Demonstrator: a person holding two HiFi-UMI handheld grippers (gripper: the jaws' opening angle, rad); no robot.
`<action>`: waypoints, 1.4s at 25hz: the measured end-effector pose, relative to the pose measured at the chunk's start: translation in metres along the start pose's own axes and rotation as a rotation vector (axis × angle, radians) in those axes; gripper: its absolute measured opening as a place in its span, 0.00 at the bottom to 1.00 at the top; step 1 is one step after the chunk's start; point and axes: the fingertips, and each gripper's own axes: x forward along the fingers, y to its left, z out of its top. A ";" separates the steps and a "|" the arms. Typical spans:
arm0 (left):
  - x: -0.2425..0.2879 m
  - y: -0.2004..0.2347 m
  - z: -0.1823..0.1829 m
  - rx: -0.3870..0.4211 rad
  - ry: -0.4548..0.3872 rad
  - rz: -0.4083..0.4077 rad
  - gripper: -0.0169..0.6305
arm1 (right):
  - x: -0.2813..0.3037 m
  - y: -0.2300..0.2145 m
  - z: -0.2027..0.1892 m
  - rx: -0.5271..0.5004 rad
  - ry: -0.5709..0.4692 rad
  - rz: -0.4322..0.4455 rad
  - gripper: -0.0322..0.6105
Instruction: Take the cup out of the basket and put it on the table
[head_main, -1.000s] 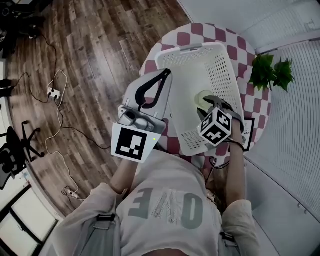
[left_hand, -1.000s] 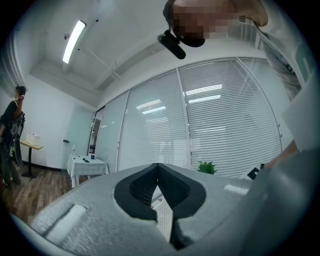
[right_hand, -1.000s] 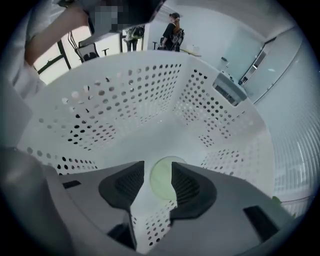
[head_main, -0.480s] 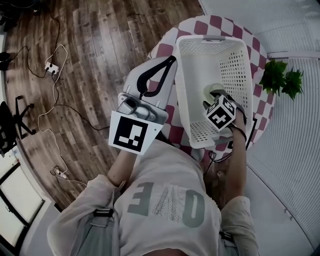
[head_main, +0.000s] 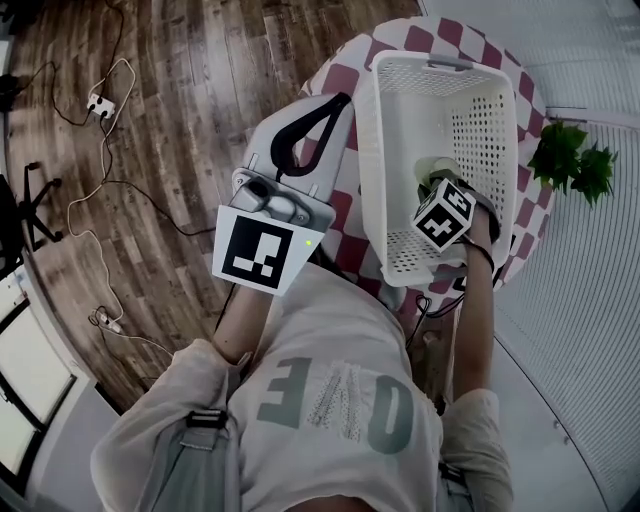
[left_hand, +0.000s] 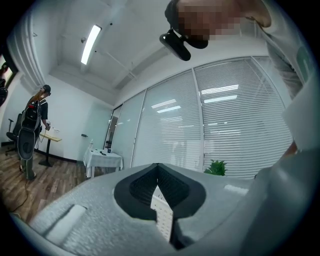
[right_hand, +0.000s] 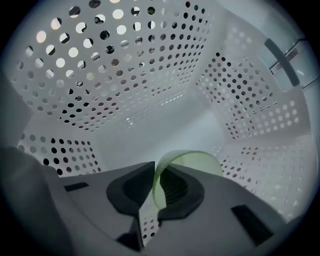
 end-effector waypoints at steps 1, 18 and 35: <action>0.000 -0.001 0.001 0.000 -0.005 0.004 0.03 | 0.001 0.001 -0.001 -0.005 0.004 0.009 0.11; -0.005 -0.013 0.008 0.002 -0.014 -0.002 0.03 | -0.003 0.000 -0.004 0.138 -0.056 0.038 0.10; 0.020 -0.059 0.068 0.125 -0.087 -0.139 0.03 | -0.165 -0.043 0.039 0.302 -0.563 -0.351 0.09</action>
